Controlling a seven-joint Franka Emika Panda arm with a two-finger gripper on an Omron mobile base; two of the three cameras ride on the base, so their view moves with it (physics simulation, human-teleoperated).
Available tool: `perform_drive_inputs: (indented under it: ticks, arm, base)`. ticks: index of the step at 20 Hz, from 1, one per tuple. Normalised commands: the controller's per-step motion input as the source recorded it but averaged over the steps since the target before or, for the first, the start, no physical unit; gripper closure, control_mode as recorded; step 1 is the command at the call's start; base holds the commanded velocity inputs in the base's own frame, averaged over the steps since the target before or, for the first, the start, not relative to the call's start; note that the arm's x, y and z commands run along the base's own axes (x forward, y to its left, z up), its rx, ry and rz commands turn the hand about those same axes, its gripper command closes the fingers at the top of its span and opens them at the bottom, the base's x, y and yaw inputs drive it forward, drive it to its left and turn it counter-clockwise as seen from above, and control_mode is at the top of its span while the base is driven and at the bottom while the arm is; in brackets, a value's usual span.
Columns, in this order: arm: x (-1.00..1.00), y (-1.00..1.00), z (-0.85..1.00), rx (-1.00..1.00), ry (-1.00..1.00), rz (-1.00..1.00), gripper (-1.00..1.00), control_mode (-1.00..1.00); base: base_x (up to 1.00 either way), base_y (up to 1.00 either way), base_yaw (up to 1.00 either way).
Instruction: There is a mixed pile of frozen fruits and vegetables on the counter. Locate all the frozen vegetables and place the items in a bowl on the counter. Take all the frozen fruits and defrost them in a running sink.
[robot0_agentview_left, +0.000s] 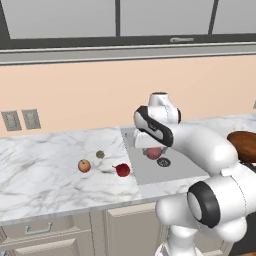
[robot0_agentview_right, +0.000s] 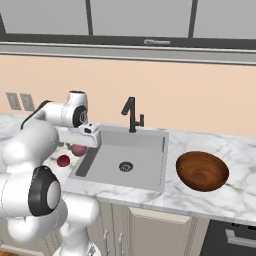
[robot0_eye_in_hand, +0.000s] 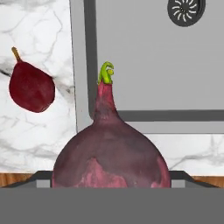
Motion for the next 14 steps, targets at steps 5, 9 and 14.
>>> perform_drive_inputs:
  ticks: [5, 9, 14]
  arm:
    - [-0.03, -0.39, 0.18, 0.00, -0.06, -0.04, 1.00, -1.00]
    - [0.00, -0.37, 0.03, 0.01, -0.05, -0.03, 1.00, -1.00]
    - [0.00, -0.39, 0.00, 0.01, -0.02, -0.03, 1.00, -1.00]
  base:
    - [0.00, 0.00, 0.00]
    - [0.00, 0.00, 0.00]
    - [0.00, 0.00, 0.00]
